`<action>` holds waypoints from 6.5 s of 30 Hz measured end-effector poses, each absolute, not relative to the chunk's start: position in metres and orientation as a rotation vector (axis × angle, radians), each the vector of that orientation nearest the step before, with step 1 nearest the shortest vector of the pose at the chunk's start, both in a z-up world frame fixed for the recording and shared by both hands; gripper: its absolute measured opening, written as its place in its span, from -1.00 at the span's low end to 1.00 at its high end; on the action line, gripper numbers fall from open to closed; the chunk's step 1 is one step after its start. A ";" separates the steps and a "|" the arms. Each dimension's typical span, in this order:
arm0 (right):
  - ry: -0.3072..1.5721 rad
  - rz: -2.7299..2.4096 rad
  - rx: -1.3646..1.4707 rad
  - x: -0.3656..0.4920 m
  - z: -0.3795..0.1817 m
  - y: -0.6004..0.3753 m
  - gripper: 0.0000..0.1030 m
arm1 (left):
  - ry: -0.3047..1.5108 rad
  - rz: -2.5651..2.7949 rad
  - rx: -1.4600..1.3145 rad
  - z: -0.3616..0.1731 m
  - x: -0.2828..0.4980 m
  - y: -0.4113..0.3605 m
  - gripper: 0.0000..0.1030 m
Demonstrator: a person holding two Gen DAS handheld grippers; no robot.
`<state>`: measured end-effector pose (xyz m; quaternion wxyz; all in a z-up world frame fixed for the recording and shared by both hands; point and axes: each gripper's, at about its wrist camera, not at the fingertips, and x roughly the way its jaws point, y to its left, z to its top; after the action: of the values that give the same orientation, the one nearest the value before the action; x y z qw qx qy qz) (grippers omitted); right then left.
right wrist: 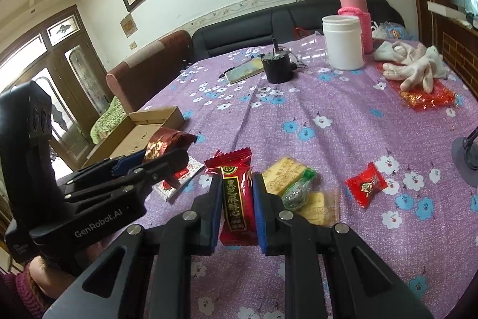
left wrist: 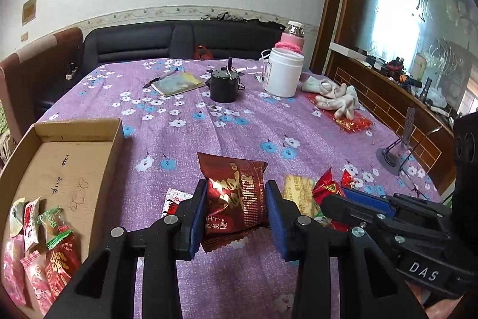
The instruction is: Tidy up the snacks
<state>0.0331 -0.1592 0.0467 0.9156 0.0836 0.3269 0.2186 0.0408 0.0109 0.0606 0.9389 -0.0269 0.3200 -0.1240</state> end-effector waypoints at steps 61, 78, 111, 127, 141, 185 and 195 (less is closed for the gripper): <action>0.844 0.743 0.147 0.020 0.053 0.061 -0.61 | 0.656 0.142 -0.391 0.033 -0.025 0.247 -0.14; 0.774 0.619 0.253 0.030 0.076 -0.042 -0.62 | 0.608 0.167 -0.331 0.041 -0.031 0.237 0.14; 0.710 0.291 0.477 0.055 0.053 -0.206 -0.50 | 0.803 -0.107 -0.024 0.078 0.029 0.058 0.30; 0.785 0.322 0.505 0.060 0.038 -0.202 -0.42 | 0.934 -0.009 0.062 0.011 0.088 0.026 -0.28; 0.850 0.224 0.343 0.062 0.024 -0.182 -0.61 | 0.881 -0.082 0.016 0.016 0.078 0.033 -0.32; 0.741 0.398 0.202 0.040 0.043 -0.124 -0.61 | 0.672 -0.070 0.054 0.056 0.050 0.034 -0.32; 0.724 0.405 0.179 0.037 0.045 -0.119 -0.61 | 0.650 -0.067 0.040 0.063 0.047 0.038 -0.32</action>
<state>0.0374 -0.1187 0.0447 0.9113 0.0868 0.3513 0.1966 0.0467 0.0380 0.0630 0.9469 0.0198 0.3192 -0.0328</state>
